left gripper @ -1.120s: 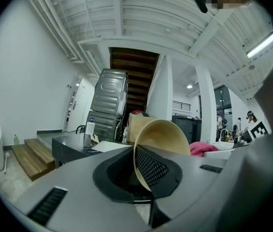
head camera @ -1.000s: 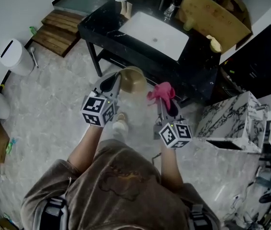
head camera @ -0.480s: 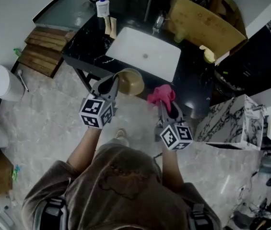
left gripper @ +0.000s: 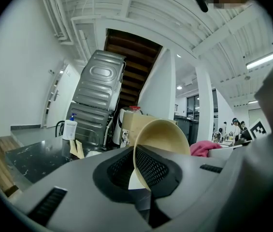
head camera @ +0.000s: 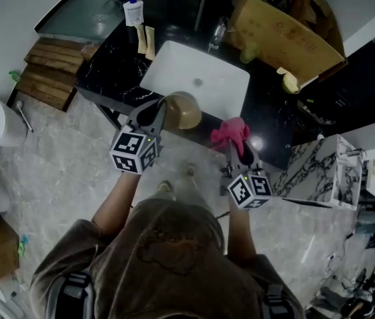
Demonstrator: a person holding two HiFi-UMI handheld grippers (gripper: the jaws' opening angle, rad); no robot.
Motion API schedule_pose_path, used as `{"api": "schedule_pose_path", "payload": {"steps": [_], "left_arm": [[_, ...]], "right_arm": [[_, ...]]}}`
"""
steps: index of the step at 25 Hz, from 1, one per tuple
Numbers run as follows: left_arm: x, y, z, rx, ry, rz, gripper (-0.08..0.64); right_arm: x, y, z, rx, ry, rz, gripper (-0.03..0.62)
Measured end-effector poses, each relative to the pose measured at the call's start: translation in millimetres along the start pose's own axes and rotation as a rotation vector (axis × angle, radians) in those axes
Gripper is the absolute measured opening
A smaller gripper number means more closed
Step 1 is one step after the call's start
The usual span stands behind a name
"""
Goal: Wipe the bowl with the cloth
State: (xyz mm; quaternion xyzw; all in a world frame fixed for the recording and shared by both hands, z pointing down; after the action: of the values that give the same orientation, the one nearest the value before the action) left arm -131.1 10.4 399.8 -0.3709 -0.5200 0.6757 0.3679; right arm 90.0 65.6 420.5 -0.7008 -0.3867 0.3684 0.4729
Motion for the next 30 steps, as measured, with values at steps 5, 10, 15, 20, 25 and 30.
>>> {"api": "schedule_pose_path", "payload": {"steps": [5, 10, 15, 20, 25, 30], "left_arm": [[-36, 2, 8, -0.001, -0.013, 0.011, 0.021], [-82, 10, 11, -0.018, -0.022, 0.013, 0.021], [-130, 11, 11, -0.046, -0.041, 0.036, 0.021], [-169, 5, 13, -0.073, -0.040, 0.078, 0.021], [-190, -4, 18, -0.108, -0.023, 0.133, 0.021], [-204, -8, 28, -0.132, -0.046, 0.149, 0.021]], "right_arm": [[-30, 7, -22, -0.005, -0.003, -0.001, 0.094], [-66, 18, -52, -0.009, 0.012, -0.005, 0.094], [-108, 28, -77, -0.006, 0.060, 0.010, 0.094], [-141, 37, -100, -0.007, 0.136, 0.040, 0.094], [-166, 50, -117, -0.005, 0.187, 0.051, 0.094], [-187, 60, -118, 0.011, 0.220, 0.073, 0.094]]}}
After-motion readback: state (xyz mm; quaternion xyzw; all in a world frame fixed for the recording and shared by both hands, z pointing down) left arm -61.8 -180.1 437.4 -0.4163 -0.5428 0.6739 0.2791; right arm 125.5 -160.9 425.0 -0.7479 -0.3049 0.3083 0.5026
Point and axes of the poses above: the fingertips, and each gripper's own axes: x backward along the fingers, z to its left, y out of its top, the point moved 1 cm from there along x, backward along the fingers
